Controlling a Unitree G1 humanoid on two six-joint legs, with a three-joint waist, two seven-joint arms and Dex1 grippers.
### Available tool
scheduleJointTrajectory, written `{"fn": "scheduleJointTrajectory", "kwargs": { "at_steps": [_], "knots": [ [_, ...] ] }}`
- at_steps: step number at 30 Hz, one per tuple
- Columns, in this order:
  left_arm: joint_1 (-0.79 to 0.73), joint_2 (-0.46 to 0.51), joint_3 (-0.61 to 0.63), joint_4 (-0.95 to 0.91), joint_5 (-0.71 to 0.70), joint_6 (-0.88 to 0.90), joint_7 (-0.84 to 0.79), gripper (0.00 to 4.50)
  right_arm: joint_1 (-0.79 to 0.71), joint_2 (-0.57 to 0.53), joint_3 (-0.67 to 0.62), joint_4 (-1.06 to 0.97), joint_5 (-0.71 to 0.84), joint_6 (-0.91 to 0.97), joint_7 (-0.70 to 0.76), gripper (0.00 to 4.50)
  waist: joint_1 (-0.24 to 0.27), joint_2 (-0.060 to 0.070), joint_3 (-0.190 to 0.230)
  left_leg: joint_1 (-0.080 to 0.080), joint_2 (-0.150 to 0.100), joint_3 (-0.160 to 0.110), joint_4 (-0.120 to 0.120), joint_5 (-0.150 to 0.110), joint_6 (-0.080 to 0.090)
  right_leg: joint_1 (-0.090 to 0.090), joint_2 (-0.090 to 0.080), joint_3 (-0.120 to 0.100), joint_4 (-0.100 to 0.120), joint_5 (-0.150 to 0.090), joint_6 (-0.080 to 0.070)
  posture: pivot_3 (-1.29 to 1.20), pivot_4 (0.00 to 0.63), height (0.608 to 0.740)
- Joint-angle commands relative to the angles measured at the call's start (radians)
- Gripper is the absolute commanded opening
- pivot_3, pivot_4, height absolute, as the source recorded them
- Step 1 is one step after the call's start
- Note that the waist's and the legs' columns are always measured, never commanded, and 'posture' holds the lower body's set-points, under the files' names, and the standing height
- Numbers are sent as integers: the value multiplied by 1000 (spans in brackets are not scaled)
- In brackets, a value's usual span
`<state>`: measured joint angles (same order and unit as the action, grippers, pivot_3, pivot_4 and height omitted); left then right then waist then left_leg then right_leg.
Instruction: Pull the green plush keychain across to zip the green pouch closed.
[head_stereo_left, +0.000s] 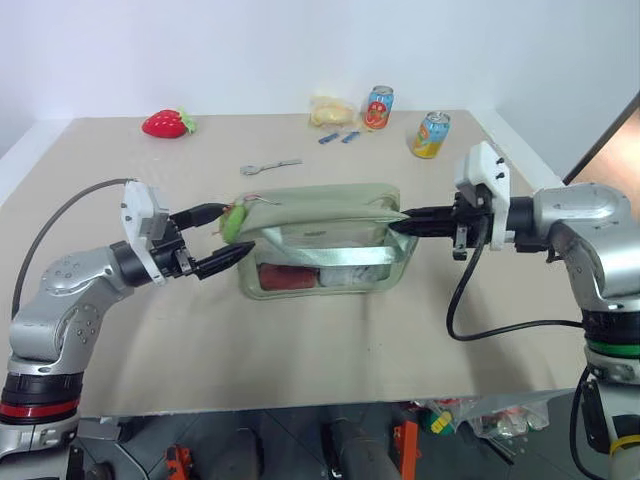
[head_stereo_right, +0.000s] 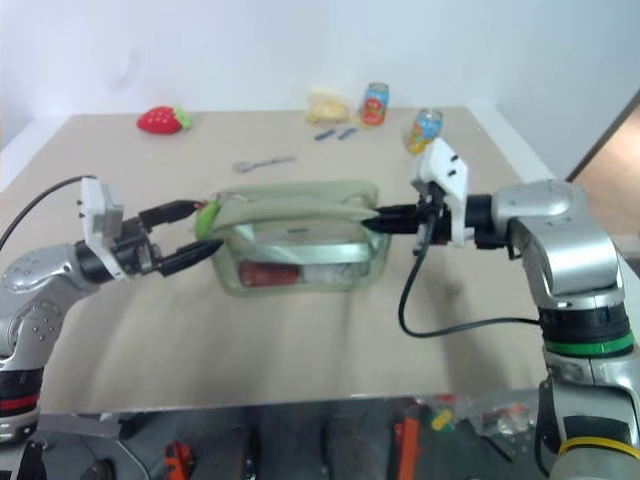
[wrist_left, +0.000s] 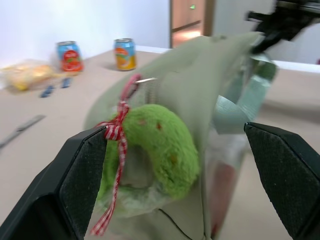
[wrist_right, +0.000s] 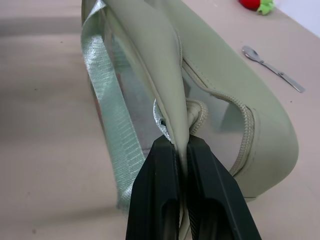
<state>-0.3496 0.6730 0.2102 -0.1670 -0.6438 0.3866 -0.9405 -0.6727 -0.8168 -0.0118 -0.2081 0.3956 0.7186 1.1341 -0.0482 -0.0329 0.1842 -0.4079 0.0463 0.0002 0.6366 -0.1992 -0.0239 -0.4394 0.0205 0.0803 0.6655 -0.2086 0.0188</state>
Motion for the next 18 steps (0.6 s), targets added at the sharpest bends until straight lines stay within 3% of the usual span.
{"fn": "scheduleJointTrajectory", "kwargs": {
  "at_steps": [1,11,18],
  "knots": [
    [10,7,45,-9,9,-19,27,4500,31,18,-46,-55,12,10,-85,18,-1,0,0,0,0,1,0,0,0,0,0,1,0,0,0,0,150,740],
    [126,-48,85,-134,-90,99,159,4500,143,86,-60,-104,6,-42,-246,18,-2,-2,-1,1,0,2,1,0,0,1,0,2,0,1,2,0,150,740],
    [80,-96,73,-147,-152,154,213,4500,151,96,-44,-118,9,-59,-275,18,-2,-2,-1,2,0,2,2,1,0,2,0,2,0,1,1,0,150,740]
  ]
}}
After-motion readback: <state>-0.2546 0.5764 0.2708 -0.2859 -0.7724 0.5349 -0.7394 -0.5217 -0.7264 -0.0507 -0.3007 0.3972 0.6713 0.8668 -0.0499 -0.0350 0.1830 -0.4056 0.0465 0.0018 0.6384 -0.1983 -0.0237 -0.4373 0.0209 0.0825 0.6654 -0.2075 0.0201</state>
